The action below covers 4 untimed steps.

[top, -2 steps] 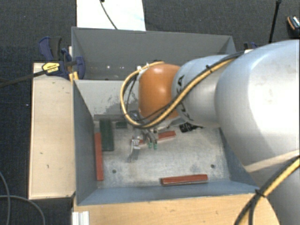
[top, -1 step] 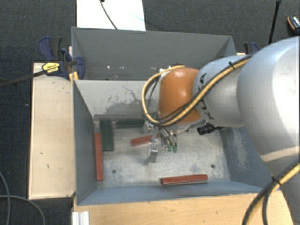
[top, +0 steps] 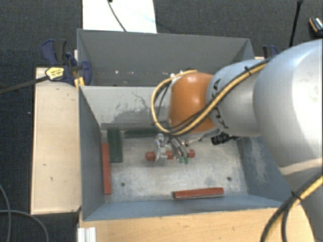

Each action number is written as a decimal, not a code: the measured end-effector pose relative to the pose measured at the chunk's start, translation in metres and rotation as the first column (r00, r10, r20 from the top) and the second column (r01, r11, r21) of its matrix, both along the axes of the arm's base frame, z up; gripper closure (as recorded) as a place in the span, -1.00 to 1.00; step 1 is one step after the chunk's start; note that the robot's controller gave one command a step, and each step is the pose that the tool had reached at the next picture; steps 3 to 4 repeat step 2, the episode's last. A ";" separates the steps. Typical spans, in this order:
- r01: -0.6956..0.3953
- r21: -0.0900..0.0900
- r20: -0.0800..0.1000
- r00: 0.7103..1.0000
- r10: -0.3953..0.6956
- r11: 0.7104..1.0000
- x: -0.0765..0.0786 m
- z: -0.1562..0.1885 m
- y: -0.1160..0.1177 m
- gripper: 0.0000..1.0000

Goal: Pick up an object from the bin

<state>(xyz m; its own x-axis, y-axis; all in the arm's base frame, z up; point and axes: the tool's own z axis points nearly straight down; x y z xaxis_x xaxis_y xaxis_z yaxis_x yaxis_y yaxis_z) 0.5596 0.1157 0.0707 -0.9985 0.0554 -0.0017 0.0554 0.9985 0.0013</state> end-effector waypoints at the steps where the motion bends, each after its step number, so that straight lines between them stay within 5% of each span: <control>1: -0.054 0.002 0.006 0.999 0.054 0.999 -0.049 0.128 0.038 1.00; 2: -0.082 0.001 0.009 0.997 0.082 0.997 -0.053 0.215 0.037 1.00; 4: -0.082 0.001 0.009 0.997 0.082 0.997 -0.053 0.215 0.037 1.00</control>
Offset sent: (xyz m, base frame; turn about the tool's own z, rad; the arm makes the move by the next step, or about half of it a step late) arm -0.0502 0.0356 0.1230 -0.0496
